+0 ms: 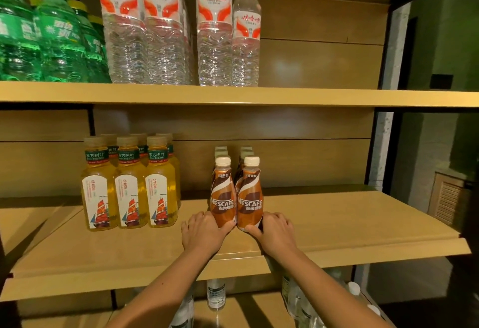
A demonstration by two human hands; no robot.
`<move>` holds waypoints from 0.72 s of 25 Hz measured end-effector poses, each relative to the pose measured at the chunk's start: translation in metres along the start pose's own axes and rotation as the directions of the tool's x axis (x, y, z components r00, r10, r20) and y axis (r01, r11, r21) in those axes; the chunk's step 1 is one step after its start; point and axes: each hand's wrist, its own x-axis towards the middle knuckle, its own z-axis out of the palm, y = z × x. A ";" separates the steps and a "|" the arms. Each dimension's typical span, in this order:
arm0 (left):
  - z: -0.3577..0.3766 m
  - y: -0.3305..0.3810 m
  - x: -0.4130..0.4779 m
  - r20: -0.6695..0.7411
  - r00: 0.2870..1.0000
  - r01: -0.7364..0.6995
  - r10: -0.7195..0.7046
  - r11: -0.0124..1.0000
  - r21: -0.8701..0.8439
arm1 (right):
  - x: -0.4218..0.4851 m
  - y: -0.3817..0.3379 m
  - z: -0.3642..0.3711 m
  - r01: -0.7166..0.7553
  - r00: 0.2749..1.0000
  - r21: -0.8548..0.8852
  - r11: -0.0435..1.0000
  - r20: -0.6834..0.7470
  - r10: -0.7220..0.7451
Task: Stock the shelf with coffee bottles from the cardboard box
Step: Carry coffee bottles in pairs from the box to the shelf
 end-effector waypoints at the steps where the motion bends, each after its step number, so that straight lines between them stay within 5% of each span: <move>1: 0.001 -0.001 0.001 0.008 1.000 0.013 -0.013 1.000 -0.001 | 0.002 -0.001 0.001 -0.012 1.000 0.001 1.000 0.007 0.012; 10: -0.013 0.003 -0.011 0.025 0.999 0.030 -0.030 0.999 -0.012 | 0.006 -0.002 -0.002 -0.037 0.997 -0.004 0.999 0.062 0.037; 18: -0.080 -0.023 -0.063 -0.024 0.995 -0.097 0.098 0.994 0.052 | -0.041 -0.030 -0.037 0.109 0.976 0.035 0.993 -0.193 -0.100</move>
